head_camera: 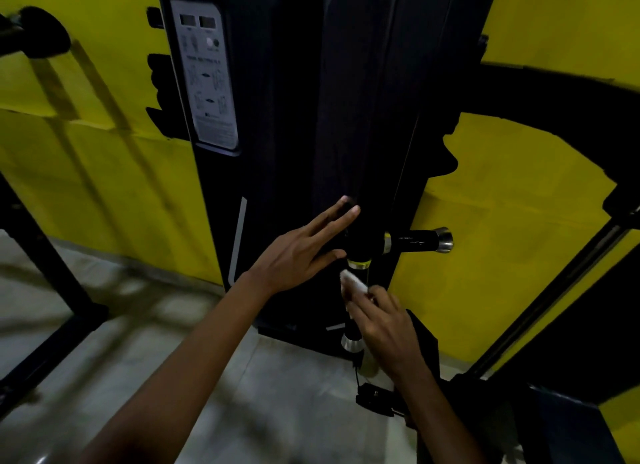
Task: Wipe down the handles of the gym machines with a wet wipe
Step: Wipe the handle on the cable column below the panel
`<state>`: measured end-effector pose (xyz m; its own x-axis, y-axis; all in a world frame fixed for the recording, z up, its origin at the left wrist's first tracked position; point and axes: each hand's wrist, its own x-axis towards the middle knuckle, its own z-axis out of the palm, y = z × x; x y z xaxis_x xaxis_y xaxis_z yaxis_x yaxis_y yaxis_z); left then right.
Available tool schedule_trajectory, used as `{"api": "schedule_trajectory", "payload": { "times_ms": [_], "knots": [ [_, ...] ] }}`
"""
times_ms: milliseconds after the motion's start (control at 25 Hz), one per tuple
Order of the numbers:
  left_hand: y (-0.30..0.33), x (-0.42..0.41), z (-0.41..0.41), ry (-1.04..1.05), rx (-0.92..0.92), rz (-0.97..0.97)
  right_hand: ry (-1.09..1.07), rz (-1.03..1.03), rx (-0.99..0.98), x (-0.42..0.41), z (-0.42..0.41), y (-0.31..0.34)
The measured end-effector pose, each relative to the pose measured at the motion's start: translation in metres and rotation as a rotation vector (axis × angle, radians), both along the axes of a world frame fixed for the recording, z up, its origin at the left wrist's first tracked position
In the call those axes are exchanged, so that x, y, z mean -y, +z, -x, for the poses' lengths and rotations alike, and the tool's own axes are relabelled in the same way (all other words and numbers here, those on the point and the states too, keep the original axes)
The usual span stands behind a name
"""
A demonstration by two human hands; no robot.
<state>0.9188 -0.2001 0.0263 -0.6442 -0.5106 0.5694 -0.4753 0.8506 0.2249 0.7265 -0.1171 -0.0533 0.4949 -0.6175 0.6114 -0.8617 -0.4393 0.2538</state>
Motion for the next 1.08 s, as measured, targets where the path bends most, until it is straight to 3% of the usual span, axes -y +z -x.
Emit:
{"api": "schedule_trajectory", "payload": {
  "times_ms": [120,280,440,600,800,960,1080],
  "knots": [
    [-0.001,0.000,0.002,-0.010,-0.013,-0.052,-0.060,0.023,0.022,0.008,-0.006,0.004],
    [-0.001,0.000,0.004,-0.023,-0.033,-0.067,0.006,-0.153,-0.042,-0.003,-0.002,-0.016],
    [0.000,-0.003,0.004,-0.002,-0.052,-0.060,-0.003,-0.049,0.027,0.002,-0.001,0.003],
    [0.002,-0.006,0.004,0.016,-0.056,-0.062,0.024,-0.145,-0.037,-0.002,-0.002,-0.013],
    [0.001,-0.005,0.004,0.015,-0.052,-0.045,0.031,-0.078,-0.002,0.004,-0.004,0.004],
    [0.001,-0.002,0.004,-0.019,-0.049,-0.026,0.021,-0.192,-0.065,-0.008,-0.003,-0.020],
    [0.001,-0.002,0.005,-0.022,-0.064,-0.030,0.073,-0.127,-0.011,-0.007,0.003,-0.007]
  ]
}}
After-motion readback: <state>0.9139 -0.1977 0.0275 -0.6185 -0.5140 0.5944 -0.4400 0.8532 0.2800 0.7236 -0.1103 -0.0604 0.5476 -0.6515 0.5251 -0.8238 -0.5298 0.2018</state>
